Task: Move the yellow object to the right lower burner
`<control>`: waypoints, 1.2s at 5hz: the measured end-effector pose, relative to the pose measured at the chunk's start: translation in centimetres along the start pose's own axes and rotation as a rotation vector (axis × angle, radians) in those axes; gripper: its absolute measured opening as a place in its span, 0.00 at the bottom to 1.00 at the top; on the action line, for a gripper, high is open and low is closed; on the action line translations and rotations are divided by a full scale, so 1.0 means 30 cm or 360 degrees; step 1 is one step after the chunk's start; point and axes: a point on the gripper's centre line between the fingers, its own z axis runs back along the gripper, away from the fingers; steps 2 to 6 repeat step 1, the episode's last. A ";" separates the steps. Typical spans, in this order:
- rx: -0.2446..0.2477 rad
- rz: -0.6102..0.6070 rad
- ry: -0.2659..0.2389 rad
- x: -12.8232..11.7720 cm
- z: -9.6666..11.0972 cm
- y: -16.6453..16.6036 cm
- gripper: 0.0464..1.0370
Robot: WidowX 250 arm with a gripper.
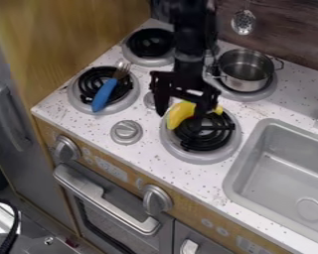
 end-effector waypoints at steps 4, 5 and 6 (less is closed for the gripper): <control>-0.0012 -0.0001 0.0049 -0.037 0.015 0.017 0.96; -0.0012 -0.0001 0.0049 -0.037 0.015 0.017 0.96; -0.0012 -0.0001 0.0049 -0.037 0.015 0.017 0.96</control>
